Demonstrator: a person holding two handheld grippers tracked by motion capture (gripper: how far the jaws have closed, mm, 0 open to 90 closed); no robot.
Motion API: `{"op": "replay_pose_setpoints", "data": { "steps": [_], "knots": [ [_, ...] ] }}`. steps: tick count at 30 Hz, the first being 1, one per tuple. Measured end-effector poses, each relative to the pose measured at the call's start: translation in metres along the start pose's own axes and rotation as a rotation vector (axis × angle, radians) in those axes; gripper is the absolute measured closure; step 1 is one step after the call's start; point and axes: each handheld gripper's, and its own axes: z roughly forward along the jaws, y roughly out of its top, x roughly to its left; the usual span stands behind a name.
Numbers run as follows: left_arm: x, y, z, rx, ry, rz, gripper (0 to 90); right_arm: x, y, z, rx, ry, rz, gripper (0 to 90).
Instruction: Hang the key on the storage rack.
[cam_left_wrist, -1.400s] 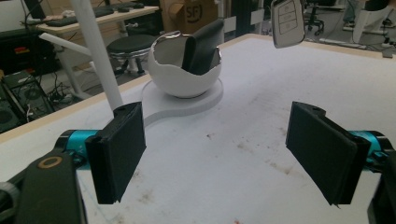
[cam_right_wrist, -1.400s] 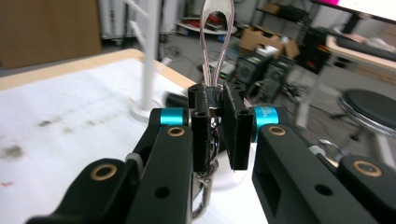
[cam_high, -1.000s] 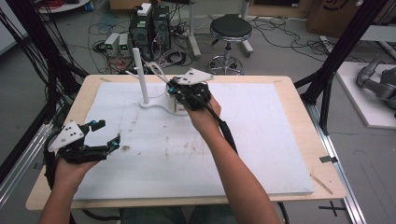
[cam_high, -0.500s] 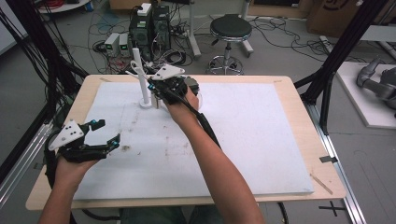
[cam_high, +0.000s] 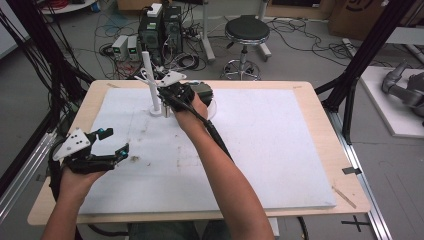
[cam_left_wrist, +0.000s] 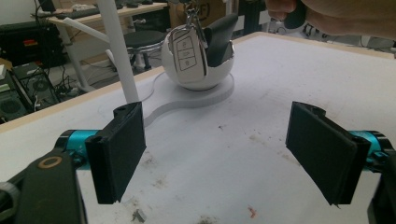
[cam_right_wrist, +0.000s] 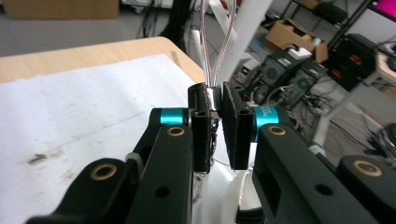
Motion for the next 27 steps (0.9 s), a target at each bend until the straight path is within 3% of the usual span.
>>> {"op": "replay_pose_setpoints", "data": {
  "steps": [16,21,27],
  "knots": [
    [-0.003,0.001,0.002,0.004,-0.008,0.010,19.9,0.000,0.002,-0.011,-0.022,-0.012,0.008,82.8],
    [-0.003,0.001,0.003,0.003,-0.009,0.013,19.9,-0.003,0.000,-0.021,-0.043,-0.019,0.027,73.3],
    [-0.004,0.001,0.006,0.004,-0.014,0.017,19.9,-0.019,-0.013,-0.049,-0.062,-0.041,0.082,59.0]
  ]
}}
